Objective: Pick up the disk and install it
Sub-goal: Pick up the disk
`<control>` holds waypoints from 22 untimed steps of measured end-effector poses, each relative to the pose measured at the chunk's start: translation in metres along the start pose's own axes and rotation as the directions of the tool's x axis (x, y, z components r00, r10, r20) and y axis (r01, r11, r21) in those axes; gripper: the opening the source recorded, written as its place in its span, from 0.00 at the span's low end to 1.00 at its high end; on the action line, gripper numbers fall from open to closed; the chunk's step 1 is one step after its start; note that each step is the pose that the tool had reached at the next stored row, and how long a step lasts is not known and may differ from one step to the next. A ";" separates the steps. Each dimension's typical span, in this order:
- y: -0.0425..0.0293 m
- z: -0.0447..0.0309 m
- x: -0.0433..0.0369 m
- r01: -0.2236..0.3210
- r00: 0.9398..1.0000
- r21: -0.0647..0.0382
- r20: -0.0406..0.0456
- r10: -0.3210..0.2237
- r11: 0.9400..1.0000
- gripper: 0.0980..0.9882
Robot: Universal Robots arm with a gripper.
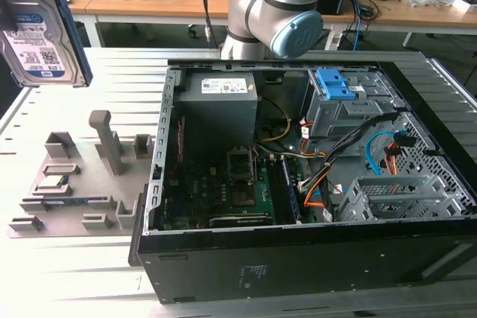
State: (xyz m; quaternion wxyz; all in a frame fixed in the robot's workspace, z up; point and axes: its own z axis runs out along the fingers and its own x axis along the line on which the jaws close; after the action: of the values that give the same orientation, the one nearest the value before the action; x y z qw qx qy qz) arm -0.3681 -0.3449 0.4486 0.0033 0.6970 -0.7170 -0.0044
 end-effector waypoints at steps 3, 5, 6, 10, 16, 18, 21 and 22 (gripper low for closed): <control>0.0000 -0.0048 0.0000 0.000 1.000 0.000 0.000 0.000 1.000 0.30; 0.0001 -0.0069 0.0000 0.000 1.000 0.000 0.000 0.000 1.000 0.30; 0.0000 -0.0088 0.0000 0.000 1.000 0.000 0.000 0.000 1.000 0.30; 0.0001 -0.0175 0.0000 0.000 1.000 0.000 0.000 0.000 1.000 0.30; 0.0001 -0.0262 0.0000 0.000 1.000 0.000 0.000 0.000 1.000 0.30; 0.0001 -0.0295 0.0000 0.000 1.000 0.000 0.000 0.000 1.000 0.30; 0.0002 -0.0369 0.0000 0.000 1.000 0.000 0.000 0.000 1.000 0.30; 0.0001 -0.0396 -0.0001 0.000 1.000 0.000 0.000 0.000 1.000 0.30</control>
State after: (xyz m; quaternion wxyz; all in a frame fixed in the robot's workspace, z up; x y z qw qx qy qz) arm -0.3679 -0.3449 0.4883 0.0033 0.6971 -0.7170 -0.0044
